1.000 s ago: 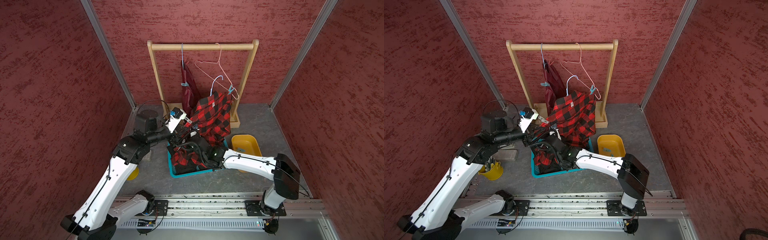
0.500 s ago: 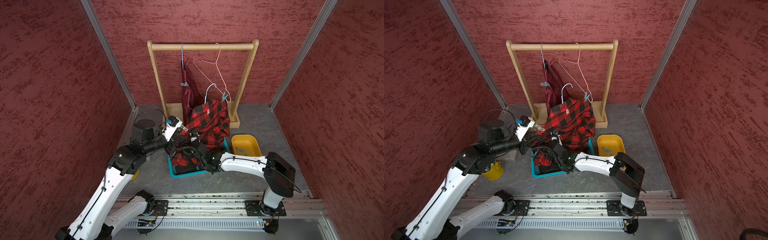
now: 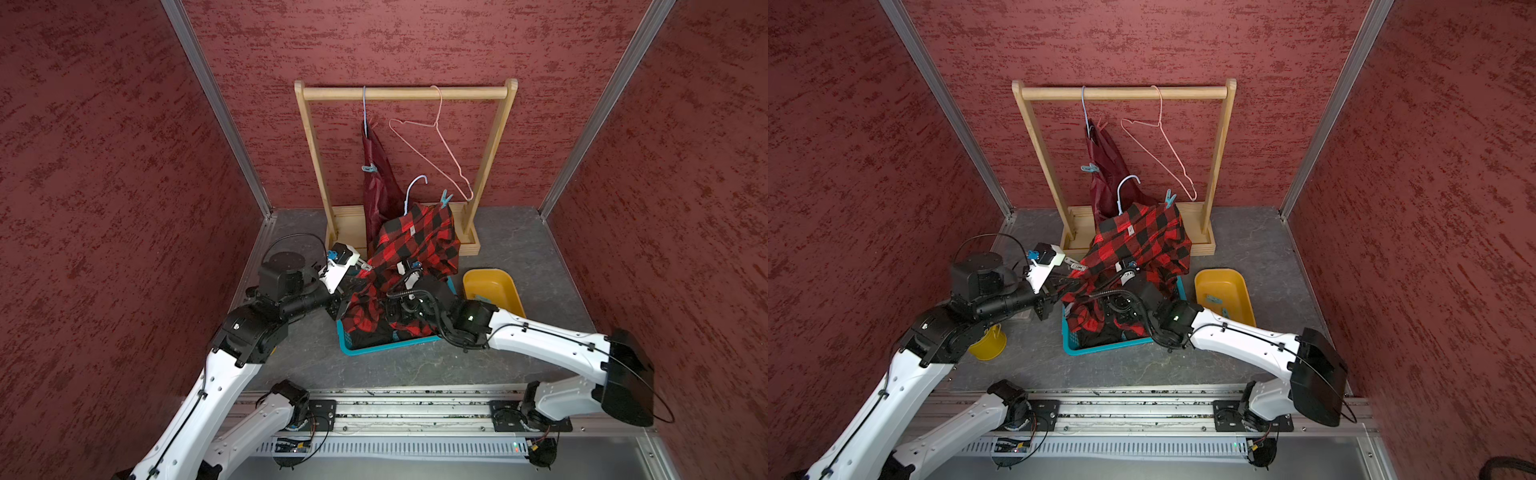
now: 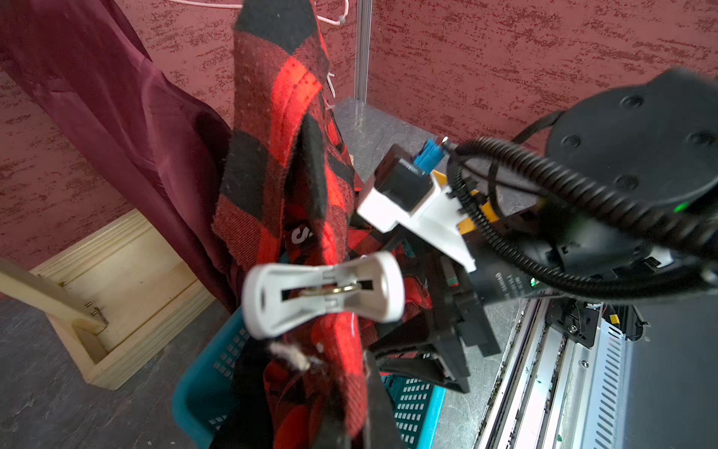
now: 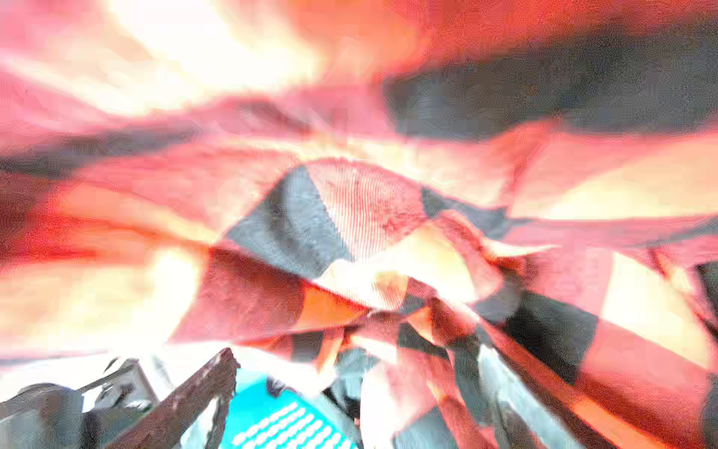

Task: Remove the clothespins securing long-sleeve shirts to the hanger
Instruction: Place the long-sleeve shirt at the bin.

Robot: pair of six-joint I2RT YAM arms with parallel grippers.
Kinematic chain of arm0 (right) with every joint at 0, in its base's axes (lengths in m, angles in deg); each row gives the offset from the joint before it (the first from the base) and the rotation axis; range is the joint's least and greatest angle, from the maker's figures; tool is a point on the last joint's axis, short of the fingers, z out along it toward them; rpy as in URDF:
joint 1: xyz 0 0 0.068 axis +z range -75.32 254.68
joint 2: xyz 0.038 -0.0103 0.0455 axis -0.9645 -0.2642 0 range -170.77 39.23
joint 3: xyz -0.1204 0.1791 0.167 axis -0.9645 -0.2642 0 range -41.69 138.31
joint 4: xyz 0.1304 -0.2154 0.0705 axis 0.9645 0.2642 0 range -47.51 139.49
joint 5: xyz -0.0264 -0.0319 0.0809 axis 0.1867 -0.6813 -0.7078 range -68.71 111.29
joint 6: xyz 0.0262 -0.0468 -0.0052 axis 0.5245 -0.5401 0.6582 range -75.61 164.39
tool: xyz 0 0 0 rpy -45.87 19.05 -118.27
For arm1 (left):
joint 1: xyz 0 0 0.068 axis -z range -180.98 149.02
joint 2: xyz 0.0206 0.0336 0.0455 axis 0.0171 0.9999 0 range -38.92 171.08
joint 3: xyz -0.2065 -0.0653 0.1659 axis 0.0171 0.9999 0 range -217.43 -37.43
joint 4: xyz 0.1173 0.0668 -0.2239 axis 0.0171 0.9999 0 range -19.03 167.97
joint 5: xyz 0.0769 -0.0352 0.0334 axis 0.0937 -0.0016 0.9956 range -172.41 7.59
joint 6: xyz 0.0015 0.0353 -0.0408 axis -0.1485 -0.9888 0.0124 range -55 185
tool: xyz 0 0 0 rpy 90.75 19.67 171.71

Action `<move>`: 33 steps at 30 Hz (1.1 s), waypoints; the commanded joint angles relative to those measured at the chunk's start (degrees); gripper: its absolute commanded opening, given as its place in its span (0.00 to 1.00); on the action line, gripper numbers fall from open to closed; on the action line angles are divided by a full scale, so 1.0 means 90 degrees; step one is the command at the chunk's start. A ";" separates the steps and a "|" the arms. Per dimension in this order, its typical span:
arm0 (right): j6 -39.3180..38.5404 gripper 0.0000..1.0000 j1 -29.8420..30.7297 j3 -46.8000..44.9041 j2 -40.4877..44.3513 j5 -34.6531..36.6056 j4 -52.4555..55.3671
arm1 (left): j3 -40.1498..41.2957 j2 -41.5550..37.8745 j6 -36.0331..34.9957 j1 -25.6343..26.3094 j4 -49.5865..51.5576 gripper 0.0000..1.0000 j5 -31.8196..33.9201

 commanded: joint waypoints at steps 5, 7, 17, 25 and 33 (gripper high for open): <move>0.0362 0.99 -0.1755 -0.0635 0.1084 -0.0615 -0.0151 | 0.0083 -0.0321 0.0109 -0.0115 -0.0157 0.00 0.0061; 0.0524 0.99 -0.2331 -0.0872 0.1159 -0.0743 -0.0469 | 0.0078 -0.0391 0.0125 -0.0130 -0.0085 0.00 0.0049; 0.1142 0.99 -0.4220 -0.1465 -0.0103 -0.1751 -0.2521 | 0.0053 -0.0550 0.0074 -0.0150 0.0222 0.00 0.0076; 0.1161 0.89 -0.4379 -0.1102 -0.1348 -0.2607 -0.3344 | -0.0005 -0.0628 0.0056 -0.0153 0.0426 0.00 0.0101; 0.1219 0.41 -0.4382 -0.0804 -0.1600 -0.2771 -0.3629 | -0.0016 -0.0660 0.0005 -0.0138 0.0553 0.00 0.0181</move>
